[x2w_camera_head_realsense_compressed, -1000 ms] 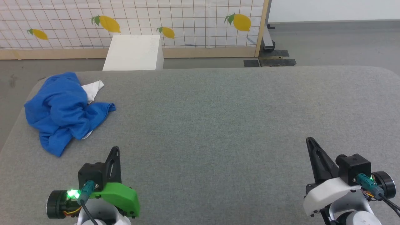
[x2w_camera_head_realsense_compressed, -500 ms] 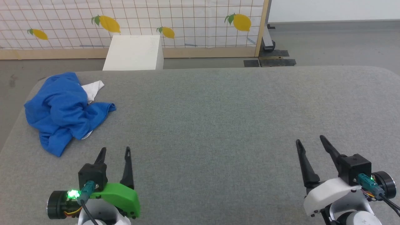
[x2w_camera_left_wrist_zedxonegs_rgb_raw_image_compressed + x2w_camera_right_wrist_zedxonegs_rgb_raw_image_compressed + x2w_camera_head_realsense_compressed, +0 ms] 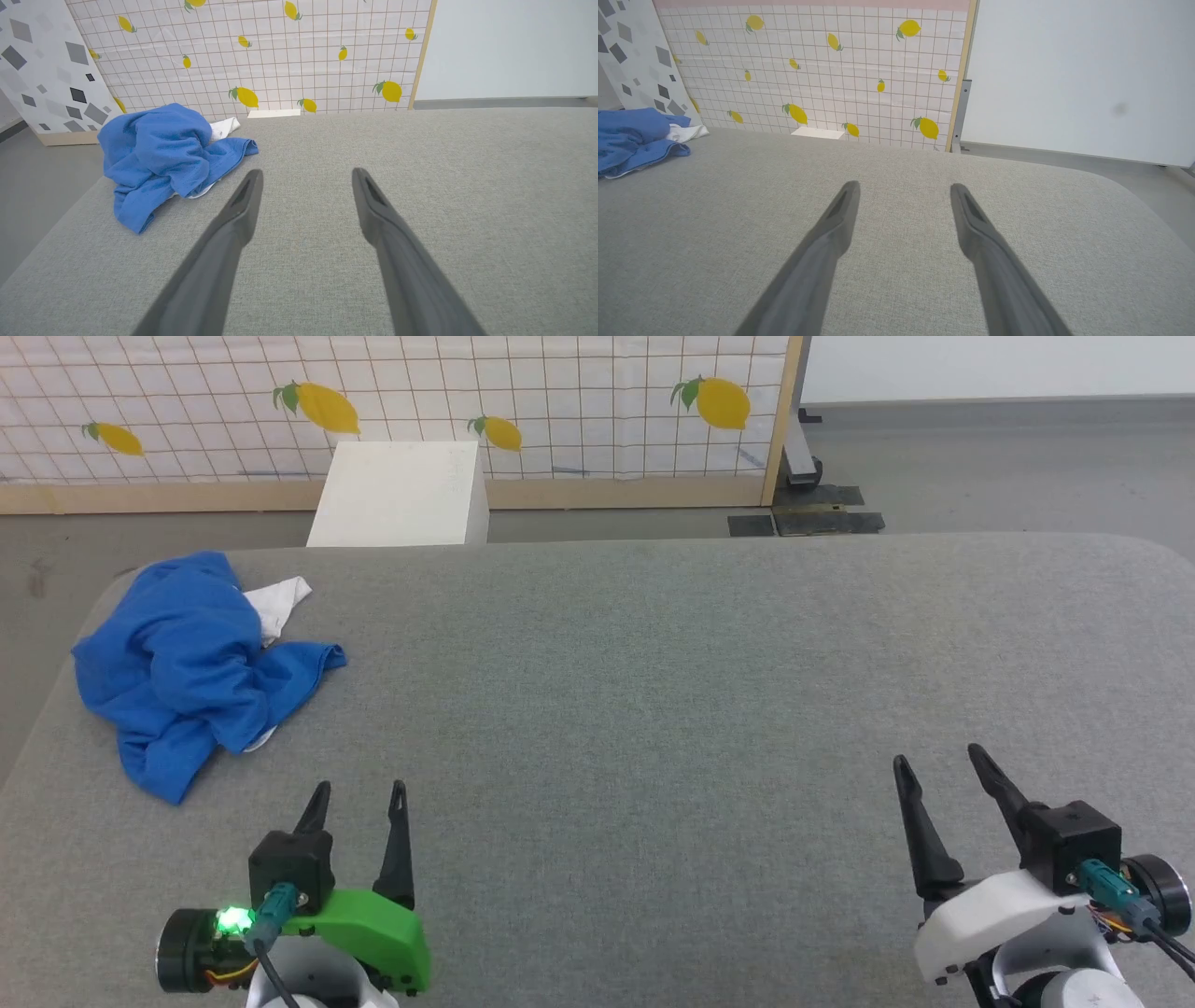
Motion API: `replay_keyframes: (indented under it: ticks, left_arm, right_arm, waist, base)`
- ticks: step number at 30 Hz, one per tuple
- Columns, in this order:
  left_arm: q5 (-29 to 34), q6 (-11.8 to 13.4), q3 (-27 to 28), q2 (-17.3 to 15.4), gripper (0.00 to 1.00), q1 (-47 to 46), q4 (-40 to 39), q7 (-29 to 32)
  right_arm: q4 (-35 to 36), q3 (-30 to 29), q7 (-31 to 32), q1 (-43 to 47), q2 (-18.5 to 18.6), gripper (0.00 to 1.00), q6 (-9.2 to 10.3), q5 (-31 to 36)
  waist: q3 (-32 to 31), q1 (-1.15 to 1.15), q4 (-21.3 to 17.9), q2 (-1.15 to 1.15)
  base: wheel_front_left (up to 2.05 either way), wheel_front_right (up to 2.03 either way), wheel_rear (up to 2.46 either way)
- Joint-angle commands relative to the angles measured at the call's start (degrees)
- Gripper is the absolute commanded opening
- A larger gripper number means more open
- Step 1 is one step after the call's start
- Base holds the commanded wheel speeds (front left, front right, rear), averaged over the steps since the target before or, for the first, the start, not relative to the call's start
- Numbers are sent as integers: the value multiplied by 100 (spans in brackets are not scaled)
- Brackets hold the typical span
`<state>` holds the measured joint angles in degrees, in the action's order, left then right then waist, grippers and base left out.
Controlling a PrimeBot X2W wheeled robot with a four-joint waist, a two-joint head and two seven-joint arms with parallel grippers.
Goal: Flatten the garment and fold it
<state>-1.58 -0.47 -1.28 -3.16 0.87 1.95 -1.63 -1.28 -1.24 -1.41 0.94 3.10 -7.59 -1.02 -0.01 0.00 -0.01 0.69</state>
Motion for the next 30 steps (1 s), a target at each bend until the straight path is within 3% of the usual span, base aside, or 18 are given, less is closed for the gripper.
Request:
replay_keyframes:
  ticks: [1, 15, 30]
  left_arm:
    - [-36, -34, -27, 4, 100, -83, 39, -65]
    - [-184, -29, -75, 7, 100, -165, 135, -229]
    - [-372, -3, 48, 11, 100, -167, 231, -409]
  right_arm:
    - [-33, -31, -57, 34, -4, 100, 1, -41]
    - [6, -107, -145, 76, -7, 100, 3, -87]
    - [88, -107, -188, 140, -9, 100, 4, -108]
  waist:
    - [2, 0, 1, -10]
    - [20, 0, 164, -18]
    - [35, 0, 678, -26]
  base:
    - [0, 0, 0]
    - [0, 0, 0]
    - [0, 0, 0]
